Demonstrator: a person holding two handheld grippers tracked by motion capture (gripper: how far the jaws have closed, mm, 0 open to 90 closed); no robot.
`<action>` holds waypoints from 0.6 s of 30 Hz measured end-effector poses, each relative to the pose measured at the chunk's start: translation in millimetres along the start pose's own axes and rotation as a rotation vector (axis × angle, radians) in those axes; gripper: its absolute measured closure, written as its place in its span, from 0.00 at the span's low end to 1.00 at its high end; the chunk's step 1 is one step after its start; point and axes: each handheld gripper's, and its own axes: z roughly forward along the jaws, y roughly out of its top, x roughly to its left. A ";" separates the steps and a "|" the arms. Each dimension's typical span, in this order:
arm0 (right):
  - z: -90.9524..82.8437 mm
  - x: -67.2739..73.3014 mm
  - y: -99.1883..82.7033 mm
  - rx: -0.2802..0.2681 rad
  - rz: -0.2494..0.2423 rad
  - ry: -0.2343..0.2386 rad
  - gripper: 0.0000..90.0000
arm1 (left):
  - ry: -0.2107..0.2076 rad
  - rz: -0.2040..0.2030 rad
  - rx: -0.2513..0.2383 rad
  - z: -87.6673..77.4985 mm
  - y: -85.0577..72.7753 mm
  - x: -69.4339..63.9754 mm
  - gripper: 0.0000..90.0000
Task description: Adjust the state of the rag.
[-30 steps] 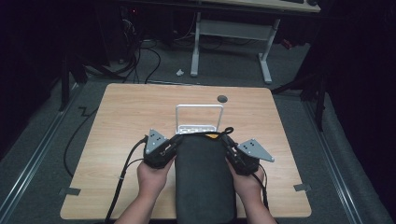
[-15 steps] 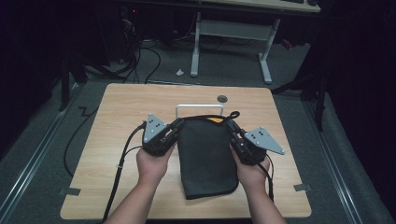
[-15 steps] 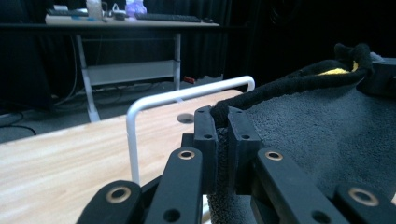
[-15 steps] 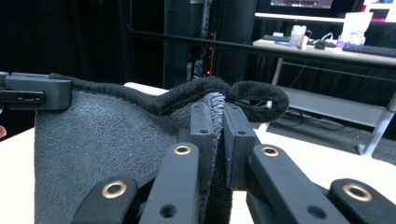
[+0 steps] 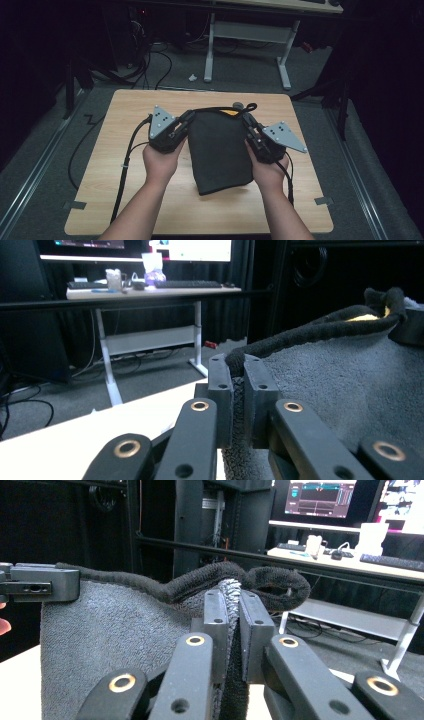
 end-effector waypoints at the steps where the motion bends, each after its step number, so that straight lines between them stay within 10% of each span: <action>1: 1.2 -0.3 1.7 -0.004 -0.001 -0.003 0.94 | 0.002 0.007 0.000 0.8 2.3 0.4 0.94; 18: 25.6 -15.1 26.4 -0.046 0.006 -0.016 0.94 | 0.026 0.071 -0.024 29.4 37.2 12.9 0.94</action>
